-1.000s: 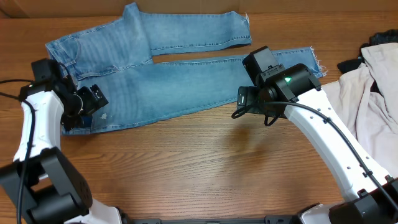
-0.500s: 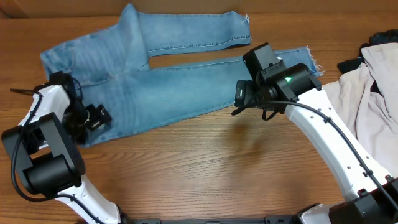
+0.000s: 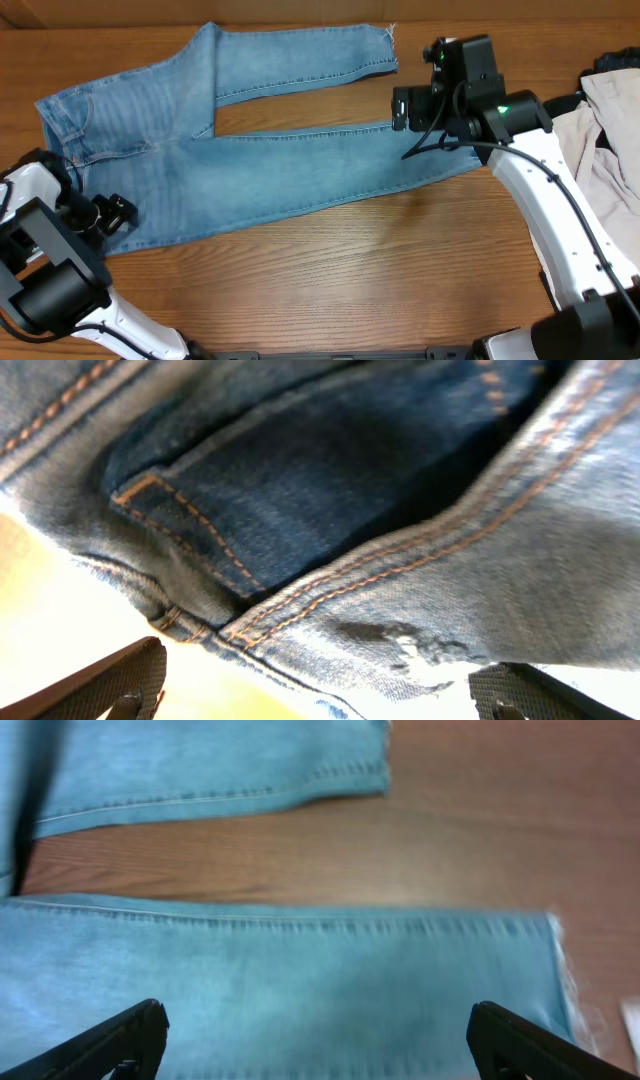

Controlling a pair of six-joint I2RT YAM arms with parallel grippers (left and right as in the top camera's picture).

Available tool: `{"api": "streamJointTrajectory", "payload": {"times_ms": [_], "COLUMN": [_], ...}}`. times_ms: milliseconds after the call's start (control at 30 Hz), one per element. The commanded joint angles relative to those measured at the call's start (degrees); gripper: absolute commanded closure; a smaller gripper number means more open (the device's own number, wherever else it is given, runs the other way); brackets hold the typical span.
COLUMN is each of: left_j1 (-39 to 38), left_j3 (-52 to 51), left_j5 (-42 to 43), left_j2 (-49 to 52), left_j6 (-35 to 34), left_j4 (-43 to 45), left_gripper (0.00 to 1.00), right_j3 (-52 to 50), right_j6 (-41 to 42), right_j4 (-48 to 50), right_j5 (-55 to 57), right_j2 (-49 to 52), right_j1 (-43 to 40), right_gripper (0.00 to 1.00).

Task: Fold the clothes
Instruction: 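Grasp the frayed leg hems with the right gripper and stretch them rightward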

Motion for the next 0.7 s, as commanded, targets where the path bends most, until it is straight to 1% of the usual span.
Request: {"api": "streamJointTrajectory", "payload": {"times_ms": [0, 100, 233, 367, 433, 667], "left_j1": [-4.4, -7.2, -8.5, -8.6, -8.6, -8.6], "left_j3": [-0.7, -0.7, -0.7, -0.8, -0.8, -0.8], "left_j5": [0.8, 0.8, 0.8, 0.8, 0.8, 0.8], "left_j2": [-5.0, -12.2, -16.4, -17.2, -17.1, -17.1], "left_j6": [1.9, 1.8, 1.8, 1.8, 1.8, 1.8], "left_j4": [5.0, 7.2, 7.4, 6.3, 5.3, 5.2], "left_gripper": [0.00, 0.00, 0.00, 0.00, 0.00, 0.00], "right_j3": [0.7, 0.7, 0.7, 0.7, 0.7, 0.7], "right_j6": [-6.5, -6.9, -5.6, 0.0, 4.0, 14.8], "right_j4": [3.2, 12.8, 20.9, 29.0, 34.8, 46.1], "right_j5": [-6.5, -11.1, -14.3, -14.3, -14.3, -17.1], "right_j2": [6.8, 16.8, 23.9, 28.7, 31.4, 37.8], "right_j1": [-1.3, -1.4, -1.4, -1.4, -1.4, -1.4], "right_gripper": [0.00, 0.00, 0.00, 0.00, 0.00, 0.00]}}
